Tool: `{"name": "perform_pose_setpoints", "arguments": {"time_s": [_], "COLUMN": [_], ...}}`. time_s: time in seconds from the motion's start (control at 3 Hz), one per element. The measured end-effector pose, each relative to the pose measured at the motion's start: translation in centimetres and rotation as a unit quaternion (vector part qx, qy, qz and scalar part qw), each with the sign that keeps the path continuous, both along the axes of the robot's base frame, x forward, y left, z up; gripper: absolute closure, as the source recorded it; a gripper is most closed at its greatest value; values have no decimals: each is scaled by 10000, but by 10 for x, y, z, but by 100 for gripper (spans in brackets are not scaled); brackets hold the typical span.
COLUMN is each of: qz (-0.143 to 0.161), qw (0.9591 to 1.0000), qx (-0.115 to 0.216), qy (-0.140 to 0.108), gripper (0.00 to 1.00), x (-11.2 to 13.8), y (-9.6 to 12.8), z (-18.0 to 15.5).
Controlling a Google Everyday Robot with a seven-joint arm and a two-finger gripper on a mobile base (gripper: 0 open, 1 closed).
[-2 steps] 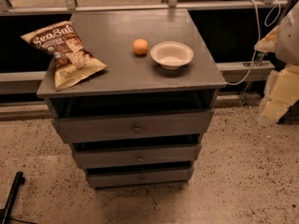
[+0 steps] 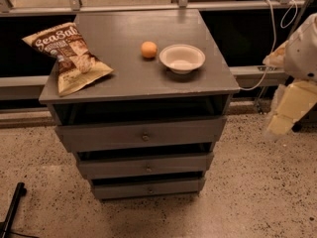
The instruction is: Open top drawer
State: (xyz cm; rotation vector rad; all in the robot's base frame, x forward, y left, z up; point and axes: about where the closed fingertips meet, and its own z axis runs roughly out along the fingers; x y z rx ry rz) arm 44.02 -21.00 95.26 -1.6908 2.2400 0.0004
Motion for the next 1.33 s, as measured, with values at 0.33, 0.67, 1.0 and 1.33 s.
{"name": "perform_pose_setpoints", "arguments": {"time_s": [0.33, 0.67, 1.0, 1.33], "qz": [-91, -29, 24, 290], "qw": [9985, 9933, 9898, 9856], "qx": [423, 912, 1128, 1376], "qy": [334, 712, 871, 936], "gripper": [0, 0, 0, 0], "x": [5, 8, 10, 16], "y": [17, 42, 55, 72], "z": [-52, -122, -156, -193]}}
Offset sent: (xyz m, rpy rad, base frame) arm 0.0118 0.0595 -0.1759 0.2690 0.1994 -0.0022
